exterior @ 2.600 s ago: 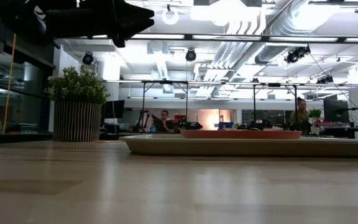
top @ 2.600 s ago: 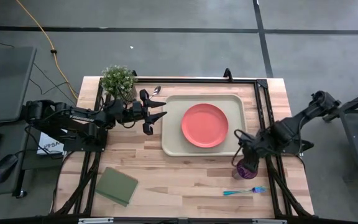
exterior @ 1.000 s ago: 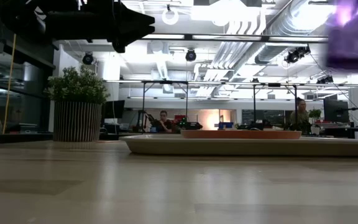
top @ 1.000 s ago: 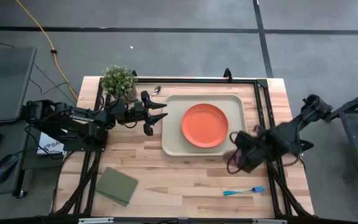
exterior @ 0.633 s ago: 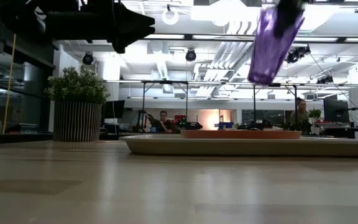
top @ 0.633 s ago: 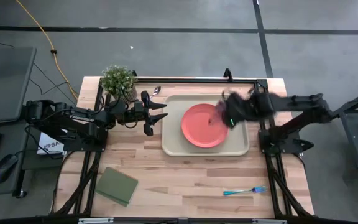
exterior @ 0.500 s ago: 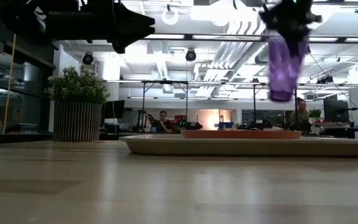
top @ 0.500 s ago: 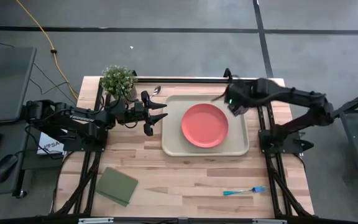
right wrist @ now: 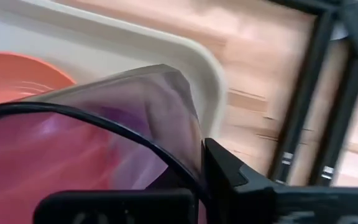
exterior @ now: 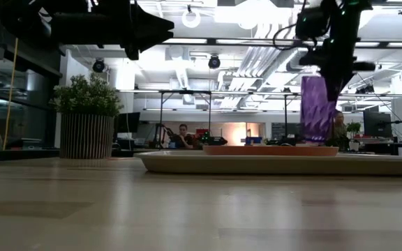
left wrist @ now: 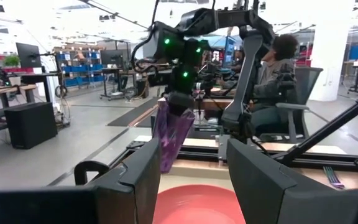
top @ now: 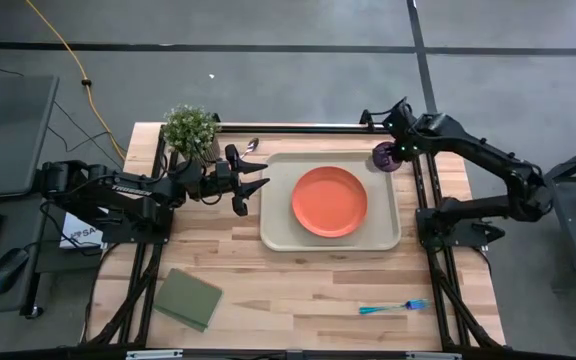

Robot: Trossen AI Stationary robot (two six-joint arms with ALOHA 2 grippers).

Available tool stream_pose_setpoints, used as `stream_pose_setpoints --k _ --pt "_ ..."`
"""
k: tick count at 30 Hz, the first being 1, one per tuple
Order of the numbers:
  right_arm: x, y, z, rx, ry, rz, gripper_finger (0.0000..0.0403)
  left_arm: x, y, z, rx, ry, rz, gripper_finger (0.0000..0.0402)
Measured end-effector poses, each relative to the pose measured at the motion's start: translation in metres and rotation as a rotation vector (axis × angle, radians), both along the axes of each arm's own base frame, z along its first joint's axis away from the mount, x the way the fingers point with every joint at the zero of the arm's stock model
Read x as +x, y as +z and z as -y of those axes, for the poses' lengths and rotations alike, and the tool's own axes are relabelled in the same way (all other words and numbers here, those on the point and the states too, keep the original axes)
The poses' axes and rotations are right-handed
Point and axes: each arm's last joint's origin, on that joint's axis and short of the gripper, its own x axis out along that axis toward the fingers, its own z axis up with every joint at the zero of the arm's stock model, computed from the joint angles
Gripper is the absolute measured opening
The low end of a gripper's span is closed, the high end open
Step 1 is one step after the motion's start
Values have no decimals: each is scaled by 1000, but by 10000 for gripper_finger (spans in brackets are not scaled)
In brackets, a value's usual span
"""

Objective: Pick and place plate/cup/fork/spoon on tray
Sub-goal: Put the violet glass on the white serving tray at the top right of the orange plate

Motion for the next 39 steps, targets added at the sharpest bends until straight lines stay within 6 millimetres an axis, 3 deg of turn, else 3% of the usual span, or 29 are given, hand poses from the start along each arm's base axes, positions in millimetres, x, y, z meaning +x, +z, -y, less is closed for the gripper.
stream_pose_setpoints --k 17,39 --pt "11 -35 22 184 -12 -47 0 0 0 0 42 5 -14 163" --pt "14 -36 26 151 -19 -57 25 0 0 0 42 4 -16 163"
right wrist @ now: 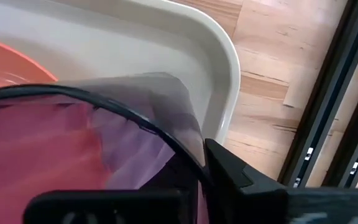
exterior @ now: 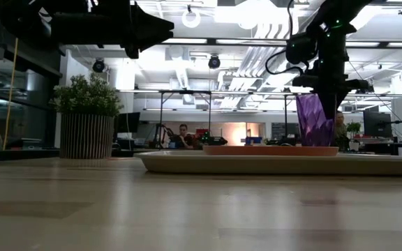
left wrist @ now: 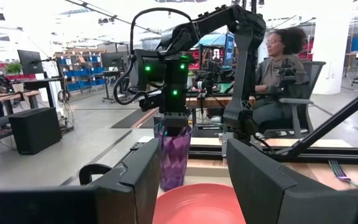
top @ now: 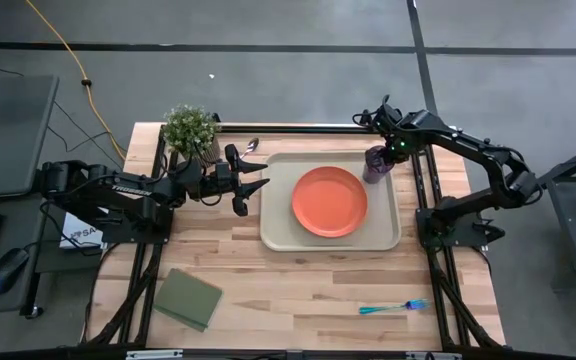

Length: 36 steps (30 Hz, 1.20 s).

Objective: Pick and place plate/cup/fork/spoon on tray
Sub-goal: Put the violet glass on the white serving tray at the top right of the orange plate, then put the blue fork on the white serving tray to the left of the orange plate

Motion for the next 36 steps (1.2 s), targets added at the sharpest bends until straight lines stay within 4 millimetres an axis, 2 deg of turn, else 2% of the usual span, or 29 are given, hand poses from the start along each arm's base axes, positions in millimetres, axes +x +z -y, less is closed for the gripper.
stream_pose_setpoints --k 5,14,21,29,36 --pt "0 0 0 0 0 0 50 0 0 0 0 0 -1 163" --pt "0 0 1 -35 28 -27 131 0 0 0 0 0 -2 163" --pt "0 2 0 -42 74 -10 149 0 0 0 31 4 -13 163" --pt "-16 29 -12 -189 82 33 149 0 0 0 31 4 -13 163" --pt "-40 64 -39 -337 95 191 149 0 0 0 31 4 -14 163"
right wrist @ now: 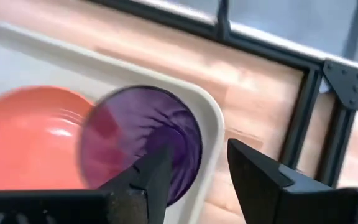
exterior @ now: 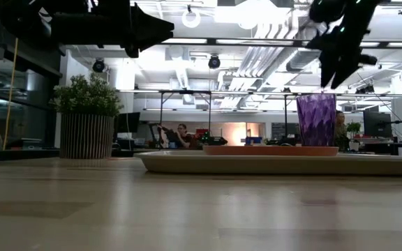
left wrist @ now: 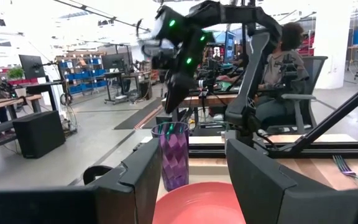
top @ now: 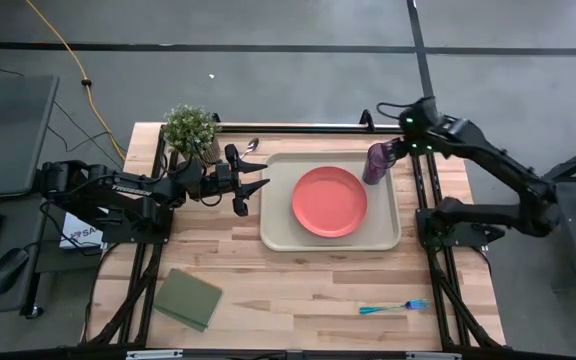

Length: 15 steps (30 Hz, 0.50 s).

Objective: Pick and place plate/cup/fork/spoon on tray
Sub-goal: Put the blue fork on the white serving tray to the left of the orange plate

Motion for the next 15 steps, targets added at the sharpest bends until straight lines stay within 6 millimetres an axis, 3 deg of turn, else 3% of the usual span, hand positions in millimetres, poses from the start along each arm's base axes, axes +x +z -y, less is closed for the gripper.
stream_pose_setpoints --k 10,15 --pt "-20 44 -69 -236 278 394 149 0 0 0 -30 -7 12 163" --pt "-8 30 -91 -367 522 668 149 0 1 0 -55 -12 32 163"
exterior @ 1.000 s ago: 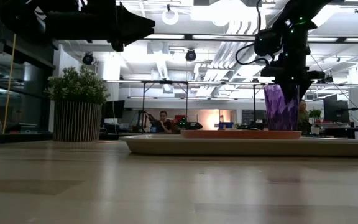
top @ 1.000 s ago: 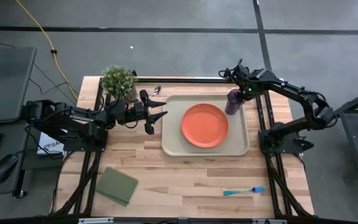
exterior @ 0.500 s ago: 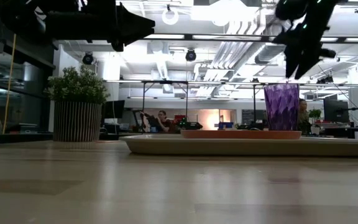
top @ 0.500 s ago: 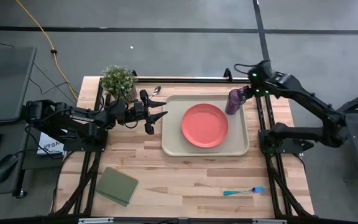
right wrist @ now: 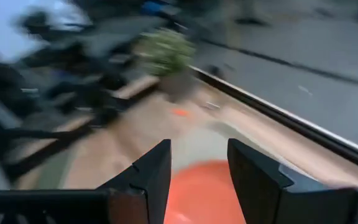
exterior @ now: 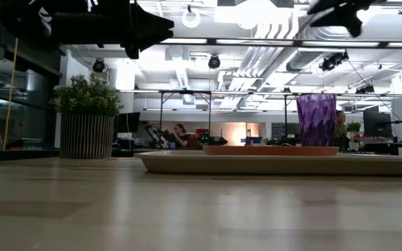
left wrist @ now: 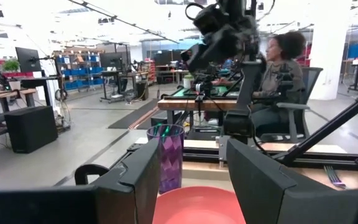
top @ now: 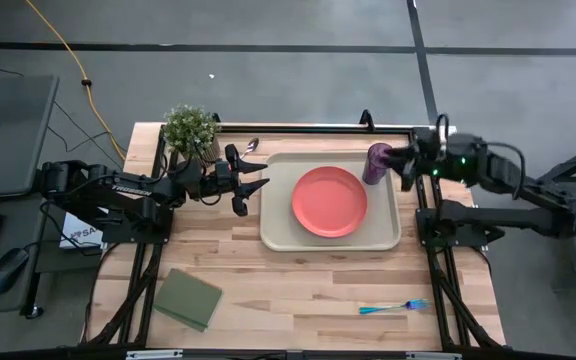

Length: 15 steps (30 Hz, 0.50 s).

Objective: Pick and place plate/cup/fork/spoon on tray
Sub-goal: Put the blue fork on the white serving tray to the left of the orange plate

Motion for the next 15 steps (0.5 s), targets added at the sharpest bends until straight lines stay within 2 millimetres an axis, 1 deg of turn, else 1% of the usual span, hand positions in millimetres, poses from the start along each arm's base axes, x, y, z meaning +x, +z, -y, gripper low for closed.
stream_pose_setpoints --k 4,6,8,11,15 --pt "16 -27 -15 -87 221 157 149 0 0 0 -42 -7 14 163" --pt "21 -38 -23 -125 310 211 149 0 0 0 -63 -10 20 163" --pt "24 -47 -29 -167 371 224 149 0 0 0 -73 -11 23 163" --pt "27 -60 -36 -226 402 182 149 0 0 1 -71 -30 22 163" --pt "28 -72 -40 -273 361 148 149 1 0 4 -40 -143 9 163"
